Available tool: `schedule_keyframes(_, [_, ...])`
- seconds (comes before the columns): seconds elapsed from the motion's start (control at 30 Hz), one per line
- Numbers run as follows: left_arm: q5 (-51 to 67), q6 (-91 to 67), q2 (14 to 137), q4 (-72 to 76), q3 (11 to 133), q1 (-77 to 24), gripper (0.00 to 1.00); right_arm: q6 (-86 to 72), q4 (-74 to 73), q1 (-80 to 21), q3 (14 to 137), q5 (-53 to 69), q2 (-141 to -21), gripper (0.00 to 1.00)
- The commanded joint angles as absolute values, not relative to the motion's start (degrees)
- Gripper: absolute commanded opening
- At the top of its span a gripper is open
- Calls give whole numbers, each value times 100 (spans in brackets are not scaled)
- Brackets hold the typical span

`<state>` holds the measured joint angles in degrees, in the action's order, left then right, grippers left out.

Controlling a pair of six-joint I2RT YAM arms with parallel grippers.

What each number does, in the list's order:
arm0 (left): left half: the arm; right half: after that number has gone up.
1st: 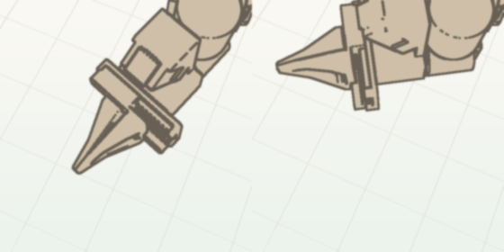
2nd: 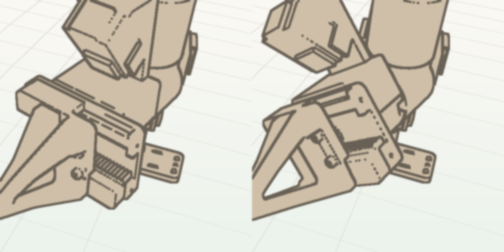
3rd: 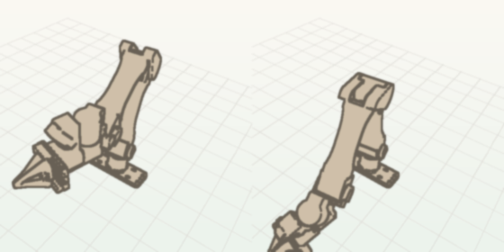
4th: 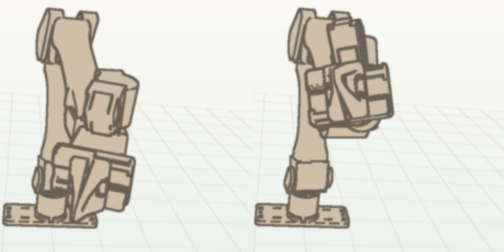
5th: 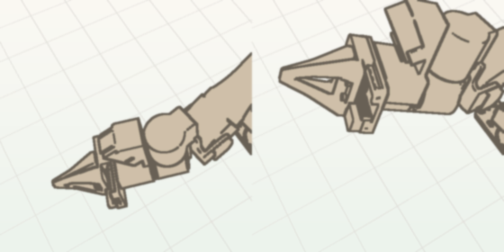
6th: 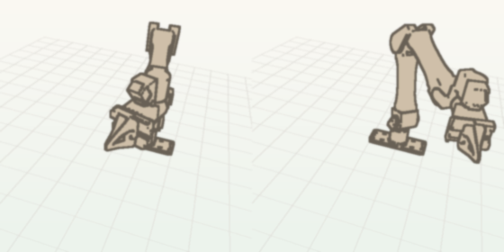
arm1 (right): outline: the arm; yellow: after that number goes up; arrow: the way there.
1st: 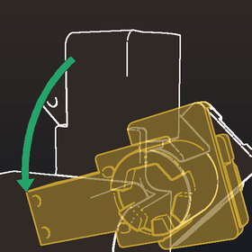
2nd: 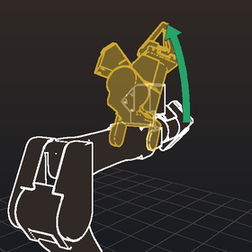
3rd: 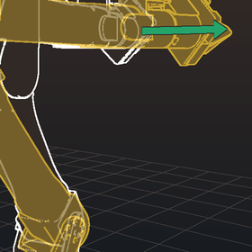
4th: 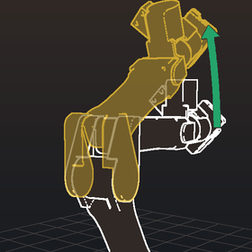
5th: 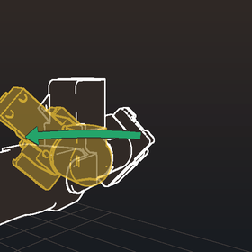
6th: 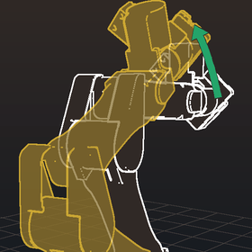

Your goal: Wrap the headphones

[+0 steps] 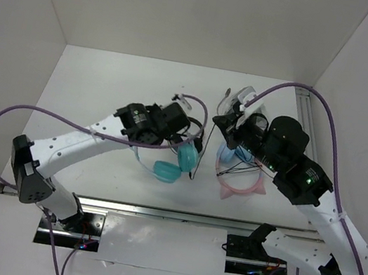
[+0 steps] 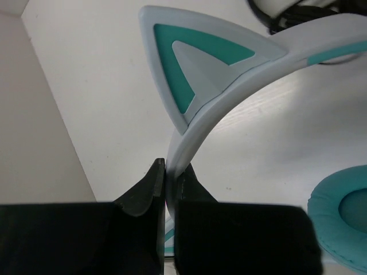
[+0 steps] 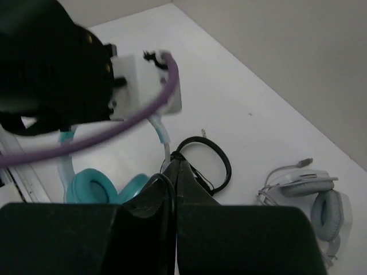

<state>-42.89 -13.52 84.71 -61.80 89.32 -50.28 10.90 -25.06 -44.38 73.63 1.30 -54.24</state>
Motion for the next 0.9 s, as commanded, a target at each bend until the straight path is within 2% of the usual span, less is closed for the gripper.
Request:
schedule_keyframes(0.0, [-4236,-940,8604,-5810,8947,-5676,0,1459,-2620,-4500,7586,642,-5292,0])
schedule_keyframes(0.17, [-4000,-994,8842,-6021,9255,-6432,0,1459,-2409,-4667,7305,29,-5291,0])
schedule_keyframes(0.27, [-3580,-993,8518,-5898,9508,-6661,0,1406,-2241,-4720,7173,-612,-5238,0])
schedule_keyframes(0.43, [-2542,-801,7658,-5266,9458,-6662,0,1274,-1978,-4720,6988,-1055,-5238,0])
schedule_keyframes(0.7, [-1277,-510,7111,-5106,9598,-6662,0,1274,-1846,-4720,6935,-1257,-5309,0])
schedule_keyframes(0.87, [-1467,-641,6882,-4939,9650,-6662,0,1274,-1583,-4720,6689,-1502,-5361,0])
